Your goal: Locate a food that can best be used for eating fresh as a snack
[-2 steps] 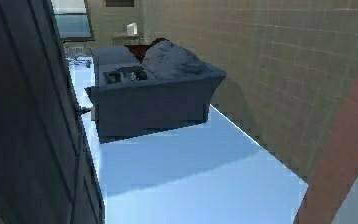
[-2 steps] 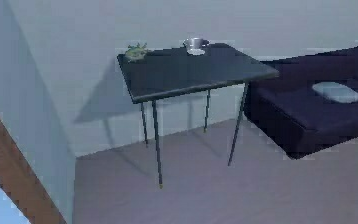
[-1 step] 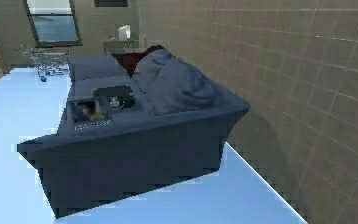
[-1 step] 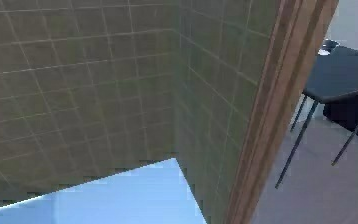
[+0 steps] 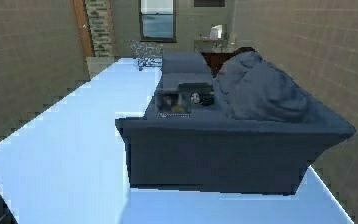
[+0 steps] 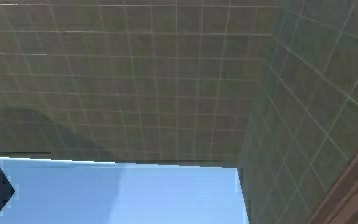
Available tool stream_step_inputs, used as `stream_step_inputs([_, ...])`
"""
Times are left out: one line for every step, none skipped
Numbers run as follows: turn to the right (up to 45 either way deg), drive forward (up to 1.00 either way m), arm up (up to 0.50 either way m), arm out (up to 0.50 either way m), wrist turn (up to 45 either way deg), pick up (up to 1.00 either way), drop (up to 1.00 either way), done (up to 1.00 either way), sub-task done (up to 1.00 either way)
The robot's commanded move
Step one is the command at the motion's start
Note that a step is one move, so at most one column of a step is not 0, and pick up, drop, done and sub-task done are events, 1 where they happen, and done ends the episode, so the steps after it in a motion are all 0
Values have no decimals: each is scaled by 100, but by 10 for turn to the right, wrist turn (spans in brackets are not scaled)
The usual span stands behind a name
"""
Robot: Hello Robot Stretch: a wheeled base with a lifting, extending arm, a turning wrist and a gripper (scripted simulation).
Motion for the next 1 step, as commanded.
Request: stream_step_inputs([0, 50, 0, 0, 0, 0, 0, 0, 0])
